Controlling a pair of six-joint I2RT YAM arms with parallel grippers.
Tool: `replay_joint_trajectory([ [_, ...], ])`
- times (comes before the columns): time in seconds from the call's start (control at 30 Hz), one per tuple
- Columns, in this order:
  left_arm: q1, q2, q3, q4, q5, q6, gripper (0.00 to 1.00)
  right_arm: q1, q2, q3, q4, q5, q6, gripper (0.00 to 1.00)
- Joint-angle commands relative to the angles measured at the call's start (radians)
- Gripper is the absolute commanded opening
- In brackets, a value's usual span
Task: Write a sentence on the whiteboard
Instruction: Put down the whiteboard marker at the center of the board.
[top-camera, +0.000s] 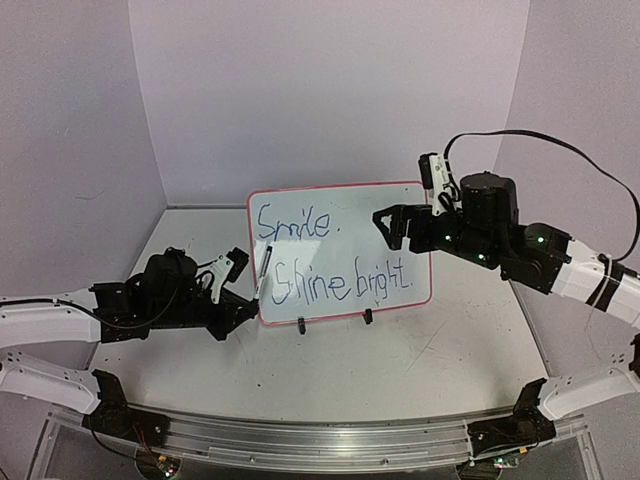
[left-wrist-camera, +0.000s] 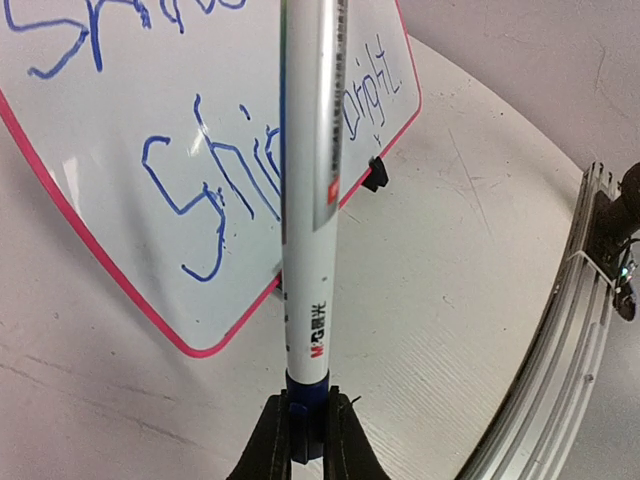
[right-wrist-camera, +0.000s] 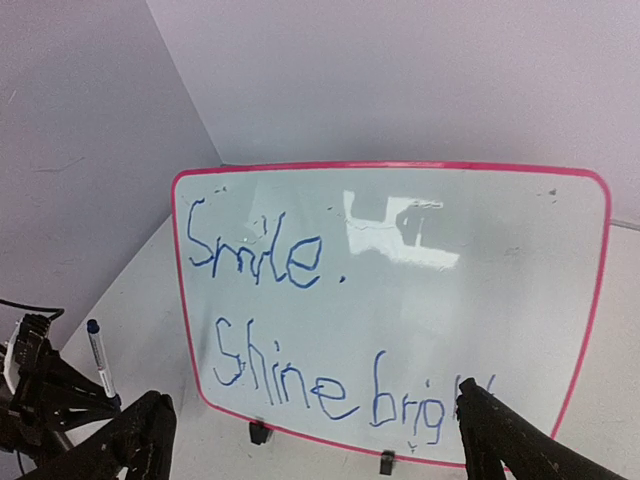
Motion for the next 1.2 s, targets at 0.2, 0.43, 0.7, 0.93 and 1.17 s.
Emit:
replay_joint_trajectory([
  [0.2, 0.005, -0.086, -0.042, -0.260, -0.453, -0.721, 0.00, 0.001, -0.086, -0.003, -0.037, 0.179, -0.169, 0.98],
  [0.43, 0.056, 0.075, 0.020, -0.349, -0.447, -0.790, 0.00, 0.002, -0.138, -0.005, -0.039, 0.217, -0.202, 0.98],
  [0.7, 0.111, 0.322, 0.063, -0.347, -0.272, -0.708, 0.08, 0.002, -0.207, -0.036, -0.049, 0.269, -0.210, 0.98],
  [0.93, 0.127, 0.412, 0.076, -0.350, -0.195, -0.692, 0.14, 0.003, -0.221, -0.042, -0.049, 0.277, -0.224, 0.98],
  [1.17, 0.136, 0.405, 0.116, -0.409, -0.249, -0.685, 0.43, 0.003, -0.246, -0.066, -0.040, 0.285, -0.220, 0.98],
])
